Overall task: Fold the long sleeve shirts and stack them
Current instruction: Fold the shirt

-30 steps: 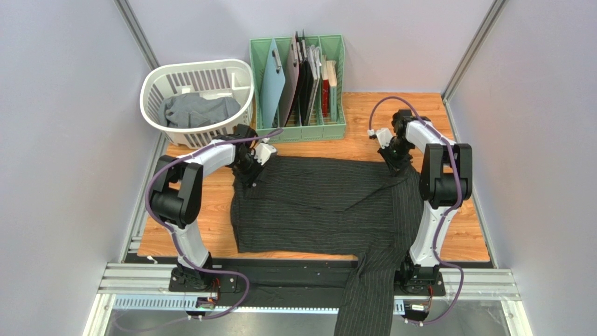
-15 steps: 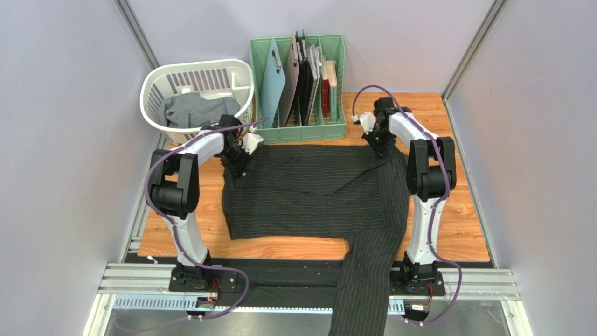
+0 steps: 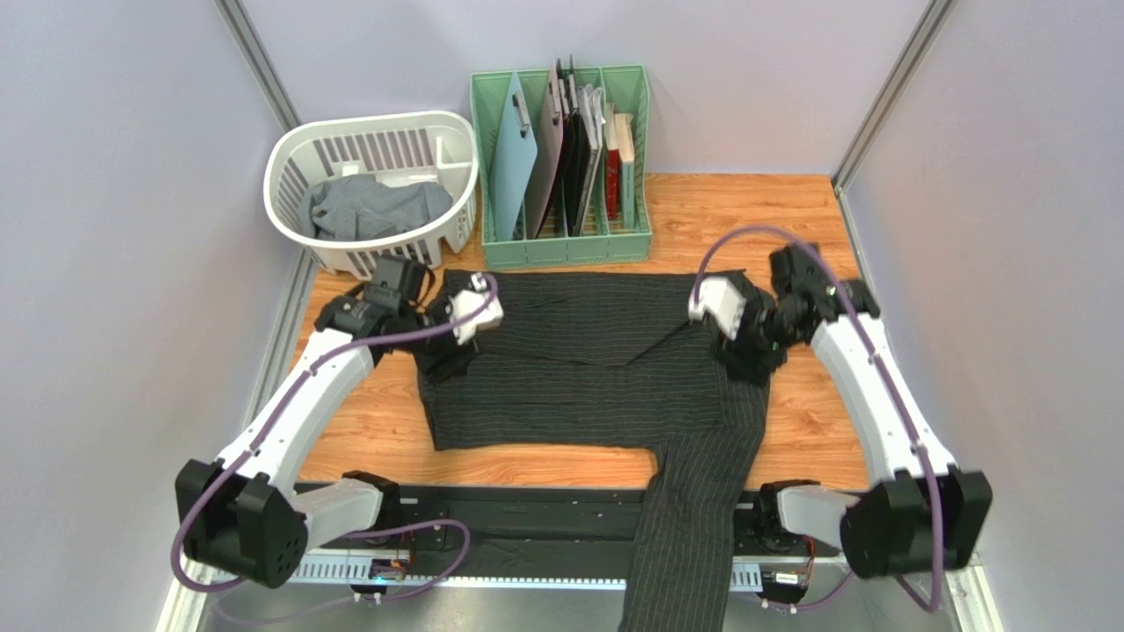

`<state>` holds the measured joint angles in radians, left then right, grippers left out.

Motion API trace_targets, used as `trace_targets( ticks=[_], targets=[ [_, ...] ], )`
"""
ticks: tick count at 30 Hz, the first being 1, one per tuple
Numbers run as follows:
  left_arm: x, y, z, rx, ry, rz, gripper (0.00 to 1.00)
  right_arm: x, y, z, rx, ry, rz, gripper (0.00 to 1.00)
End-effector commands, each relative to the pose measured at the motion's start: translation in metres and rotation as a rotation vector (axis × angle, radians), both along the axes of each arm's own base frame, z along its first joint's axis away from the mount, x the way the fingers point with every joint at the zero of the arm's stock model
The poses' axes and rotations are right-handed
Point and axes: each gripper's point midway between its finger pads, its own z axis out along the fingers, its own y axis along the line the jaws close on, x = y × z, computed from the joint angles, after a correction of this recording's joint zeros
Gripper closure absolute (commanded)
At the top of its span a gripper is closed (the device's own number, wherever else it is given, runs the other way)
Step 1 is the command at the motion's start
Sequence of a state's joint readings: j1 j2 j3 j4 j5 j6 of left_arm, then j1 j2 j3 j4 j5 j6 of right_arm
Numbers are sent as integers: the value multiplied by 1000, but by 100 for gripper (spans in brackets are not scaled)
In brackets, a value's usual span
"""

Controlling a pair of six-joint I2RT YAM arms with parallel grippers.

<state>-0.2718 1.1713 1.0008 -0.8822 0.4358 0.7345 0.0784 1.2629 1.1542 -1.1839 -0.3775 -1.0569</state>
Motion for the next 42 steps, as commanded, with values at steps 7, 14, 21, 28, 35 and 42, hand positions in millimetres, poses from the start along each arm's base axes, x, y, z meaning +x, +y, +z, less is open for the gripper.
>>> trace_targets(
  ticks=[7,14,21,28,35,42],
  targets=[
    [-70,2,-63,88,171,-189,38,-117,17,-97,-193,254,455,43],
    [-83,12,-90,197,160,-269,37,-124,17,-136,-301,264,480,44],
    [-76,8,-94,209,134,-290,37,-120,24,-146,-328,290,454,64],
    [-76,8,-95,210,106,-330,40,-109,24,-143,-350,242,413,100],
    [-84,10,-94,247,49,-391,43,-112,25,-118,-299,155,423,100],
    [-100,-3,-101,263,58,-455,43,-114,22,-103,-285,140,410,100]
  ],
)
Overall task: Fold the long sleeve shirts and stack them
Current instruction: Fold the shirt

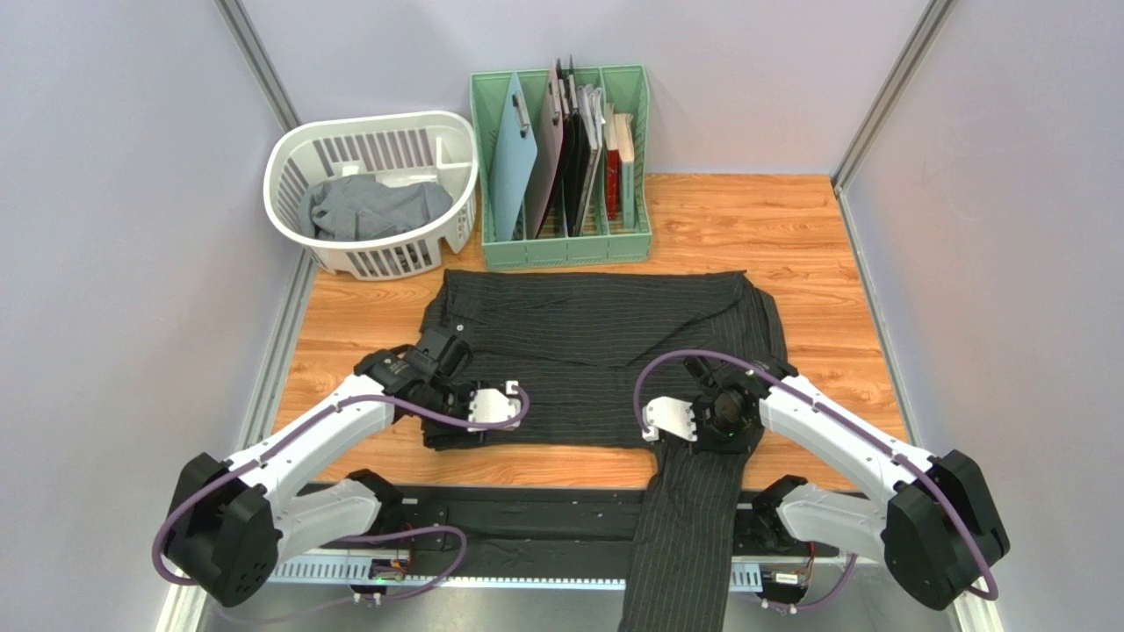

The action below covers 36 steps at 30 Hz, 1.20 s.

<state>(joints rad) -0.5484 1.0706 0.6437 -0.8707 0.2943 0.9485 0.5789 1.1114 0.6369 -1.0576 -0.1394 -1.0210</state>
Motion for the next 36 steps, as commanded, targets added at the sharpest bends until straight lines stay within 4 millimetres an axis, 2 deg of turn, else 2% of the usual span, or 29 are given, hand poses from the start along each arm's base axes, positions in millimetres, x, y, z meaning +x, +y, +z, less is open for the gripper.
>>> trace_targets(
  ticks=[1,3,10,12,13,15,16,18,19,23,27,29,31,32,36],
  targets=[
    [-6,-7,-6,13,-24,-55,43,3,1,14,17,-21,-3,100],
    [-12,-8,-13,38,-34,-87,44,3,-1,15,15,-22,-8,100],
    [-1,5,-35,187,-102,-84,45,2,-2,19,22,-33,-14,100],
    [-1,8,-36,203,-104,-89,50,1,-3,19,22,-33,-15,100],
    [-1,7,-33,195,-113,-93,60,-1,-4,20,20,-27,-15,100],
    [-5,8,-27,188,-103,-97,71,-4,-4,23,35,-32,-20,100],
    [-7,6,-22,165,-106,-96,84,-8,-5,25,37,-21,-24,100],
    [-7,6,-13,156,-112,-87,97,-8,0,32,76,-39,-36,100],
    [-7,6,-8,146,-122,-79,100,-8,0,35,81,-41,-37,100],
    [-8,2,7,103,-119,-66,100,1,-2,46,93,-73,-67,100],
    [5,-5,31,48,-129,-24,100,15,1,67,138,-77,-107,100],
    [18,-7,43,25,-136,11,100,27,3,80,155,-92,-120,100],
    [29,-3,46,20,-117,54,100,44,4,91,164,-116,-125,100],
    [38,-3,54,12,-136,54,100,50,0,94,169,-117,-150,100],
    [64,0,60,-1,-127,95,100,81,-3,102,170,-126,-166,100]
  ],
)
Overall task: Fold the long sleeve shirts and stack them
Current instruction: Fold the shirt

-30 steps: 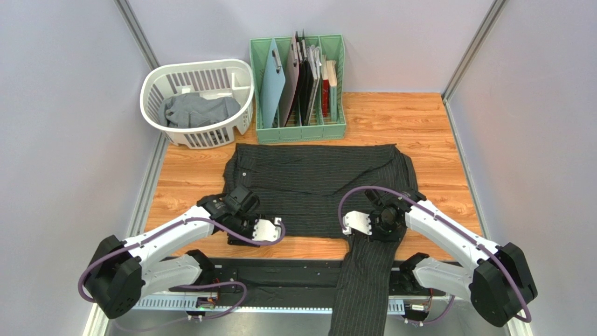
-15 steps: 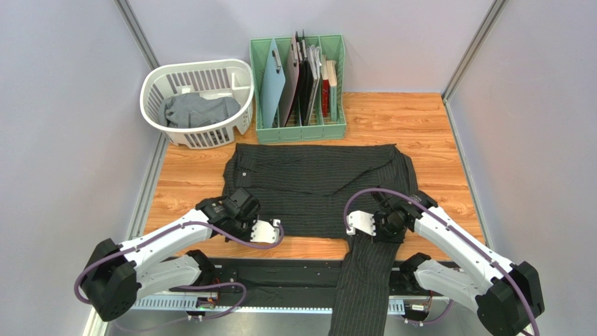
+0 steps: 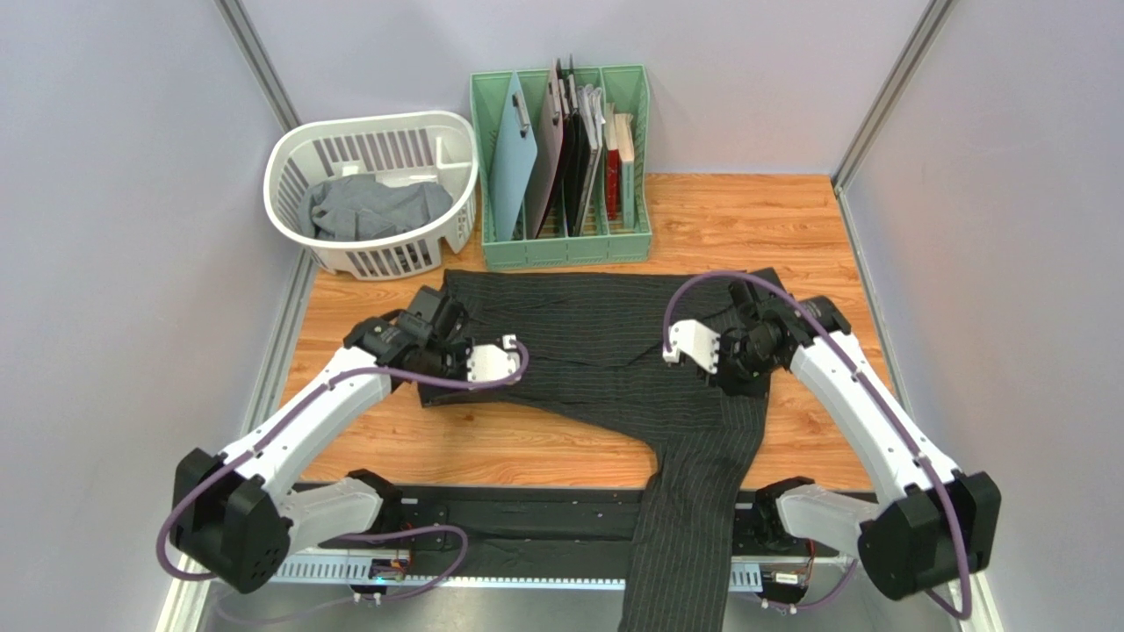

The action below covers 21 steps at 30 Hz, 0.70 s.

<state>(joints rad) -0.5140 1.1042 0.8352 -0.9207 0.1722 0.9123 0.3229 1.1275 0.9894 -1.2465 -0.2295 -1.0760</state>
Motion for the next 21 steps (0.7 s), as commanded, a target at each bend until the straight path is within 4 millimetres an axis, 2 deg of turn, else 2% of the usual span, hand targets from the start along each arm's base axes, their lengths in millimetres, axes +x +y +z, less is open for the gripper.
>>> trace_targets(
  ticks=[1,3,4,6,7,8,9,12,18,21],
  targets=[
    [20,-4,6,-26,34,-18,100,24,-1,13,17,5,19,100],
    [22,-6,4,-26,49,-31,100,15,-2,9,4,77,63,96],
    [22,-7,2,-27,55,-34,100,-2,-4,6,-1,143,78,70],
    [19,-9,-3,-36,68,-41,100,-31,-4,-6,12,228,105,50],
    [18,-9,-5,-39,75,-33,100,-42,-2,-12,5,253,124,12],
    [17,-9,-8,-44,80,-30,100,-60,-9,-28,-33,276,128,7],
    [16,-10,-9,-48,81,-29,100,-53,-7,-39,-47,223,122,6],
    [13,-10,-12,-55,87,-16,100,-50,-7,-67,-95,147,102,9],
    [10,-8,-15,-51,87,-7,100,-45,-12,-101,-203,160,44,25],
    [11,-6,-18,-46,84,1,100,-44,-11,-115,-241,142,53,28]
  ],
)
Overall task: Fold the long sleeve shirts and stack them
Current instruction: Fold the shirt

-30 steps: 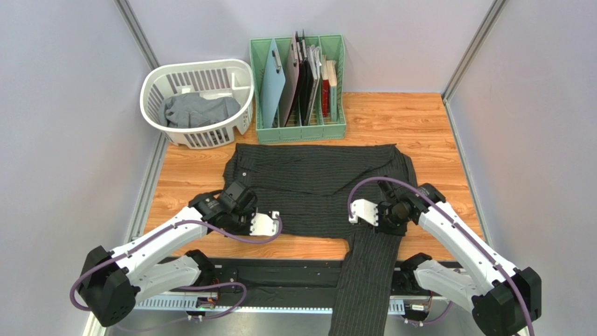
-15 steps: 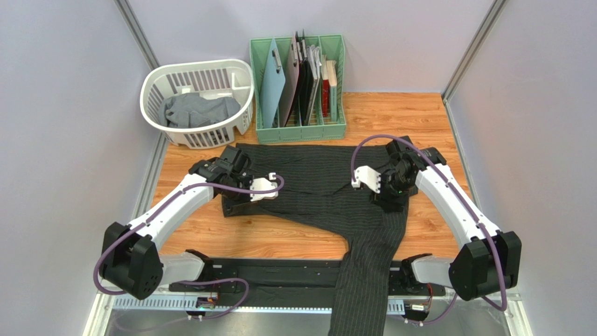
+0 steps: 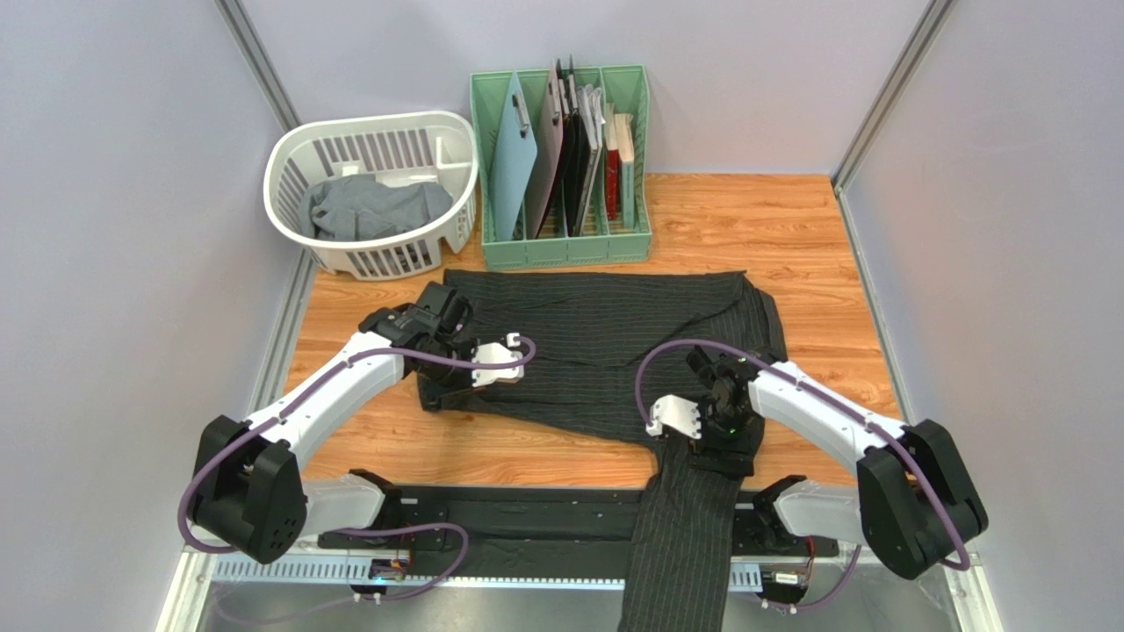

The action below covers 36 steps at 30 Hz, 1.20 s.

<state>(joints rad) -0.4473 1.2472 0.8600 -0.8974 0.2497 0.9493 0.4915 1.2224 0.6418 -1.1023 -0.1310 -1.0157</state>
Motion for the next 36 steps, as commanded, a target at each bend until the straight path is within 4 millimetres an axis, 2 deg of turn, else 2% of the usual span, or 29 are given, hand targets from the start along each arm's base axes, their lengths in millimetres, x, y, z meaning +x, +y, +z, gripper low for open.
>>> trace_targets(
  ticks=[1,5,7,8,9,12,18,20,23,24,26,27,29,30,31,33,34,36],
  targets=[
    [0,-3,2,-30,-20,1,100,21,4,-19,-46,-116,-27,29],
    [-3,0,-1,-27,-25,6,100,25,7,-20,-62,-112,-56,43],
    [-4,0,-3,-26,-28,3,100,25,7,-21,-86,-104,-60,59],
    [-4,1,-4,-25,-26,6,100,26,7,-21,-92,-107,-62,74],
    [-3,0,-3,-25,-29,8,100,25,8,-20,-94,-107,-68,100],
    [-6,0,0,-33,-24,8,100,26,2,-15,-113,-141,-68,100],
    [-20,2,12,-45,-19,-28,100,12,6,28,-31,-140,-60,100],
    [-18,4,14,-40,-36,-25,100,10,2,34,-33,-148,-29,100],
    [-6,5,19,-46,-53,3,100,18,0,46,-21,-173,-3,100],
    [1,3,24,-52,-69,9,100,28,2,53,-14,-180,-22,100],
    [11,6,23,-36,-68,24,100,38,2,58,-10,-165,-12,100],
    [20,5,27,-40,-94,30,100,51,4,68,4,-186,-30,100],
    [33,8,24,-18,-100,41,100,63,5,69,-9,-138,-28,100],
    [45,6,30,-21,-131,46,100,70,5,72,1,-130,-46,99],
    [50,8,24,-1,-110,52,100,83,9,75,0,-118,-51,98],
    [66,6,28,2,-126,55,100,91,7,76,-4,-79,-56,94],
    [71,7,21,16,-103,57,100,104,10,79,-3,-74,-63,92],
    [83,5,21,23,-116,48,100,113,10,78,1,-42,-76,88]
  ],
)
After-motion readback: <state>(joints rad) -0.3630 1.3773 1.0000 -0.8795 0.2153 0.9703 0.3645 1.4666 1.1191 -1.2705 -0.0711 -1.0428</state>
